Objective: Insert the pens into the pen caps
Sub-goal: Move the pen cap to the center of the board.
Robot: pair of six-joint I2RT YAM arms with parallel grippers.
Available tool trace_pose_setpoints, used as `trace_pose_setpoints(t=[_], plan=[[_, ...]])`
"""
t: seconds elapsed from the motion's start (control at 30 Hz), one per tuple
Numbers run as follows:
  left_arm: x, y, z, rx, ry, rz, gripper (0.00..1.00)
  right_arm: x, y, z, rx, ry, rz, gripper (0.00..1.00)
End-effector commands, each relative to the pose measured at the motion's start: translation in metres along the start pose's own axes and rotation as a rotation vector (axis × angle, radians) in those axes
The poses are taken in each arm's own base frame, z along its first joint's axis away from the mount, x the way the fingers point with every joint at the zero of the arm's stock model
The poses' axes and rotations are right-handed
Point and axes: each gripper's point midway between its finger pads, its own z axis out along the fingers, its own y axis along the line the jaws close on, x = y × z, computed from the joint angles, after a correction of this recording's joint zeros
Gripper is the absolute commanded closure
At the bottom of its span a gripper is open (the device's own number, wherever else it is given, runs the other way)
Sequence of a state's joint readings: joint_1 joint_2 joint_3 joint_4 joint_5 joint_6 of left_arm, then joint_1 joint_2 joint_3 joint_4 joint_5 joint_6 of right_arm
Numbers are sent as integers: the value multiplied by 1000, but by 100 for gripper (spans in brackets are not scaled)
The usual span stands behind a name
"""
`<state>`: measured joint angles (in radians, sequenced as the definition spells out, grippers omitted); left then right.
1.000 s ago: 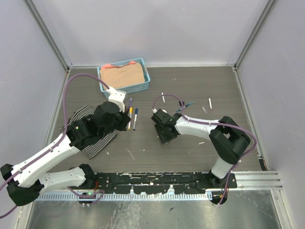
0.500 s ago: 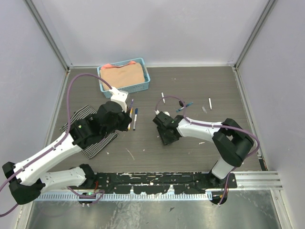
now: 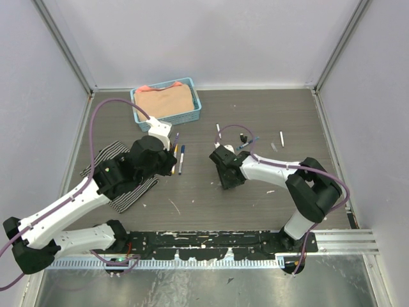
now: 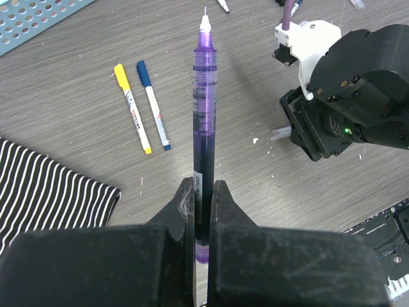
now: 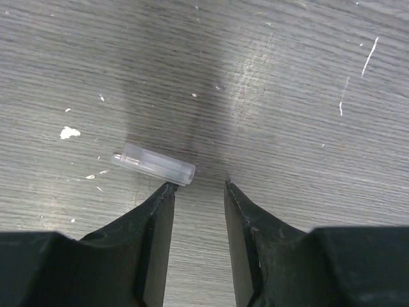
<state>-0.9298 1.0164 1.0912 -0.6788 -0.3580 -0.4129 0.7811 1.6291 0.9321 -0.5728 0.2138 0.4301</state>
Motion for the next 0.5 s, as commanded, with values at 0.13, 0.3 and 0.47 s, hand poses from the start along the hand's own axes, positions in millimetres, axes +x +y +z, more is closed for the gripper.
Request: trace_pose_setpoints(t=[0.13,0.3,0.47], plan=[[-10,1,-2,-4,-38,-18,100,-27,-10,1,71,-69,43,57],[-11,2,-3,-9,-44,-16,100,-41,-10,6,82,-85,64,57],[-10,2,-3,-9,-41,-16,100,-53,-6,10,80,-109,70,57]])
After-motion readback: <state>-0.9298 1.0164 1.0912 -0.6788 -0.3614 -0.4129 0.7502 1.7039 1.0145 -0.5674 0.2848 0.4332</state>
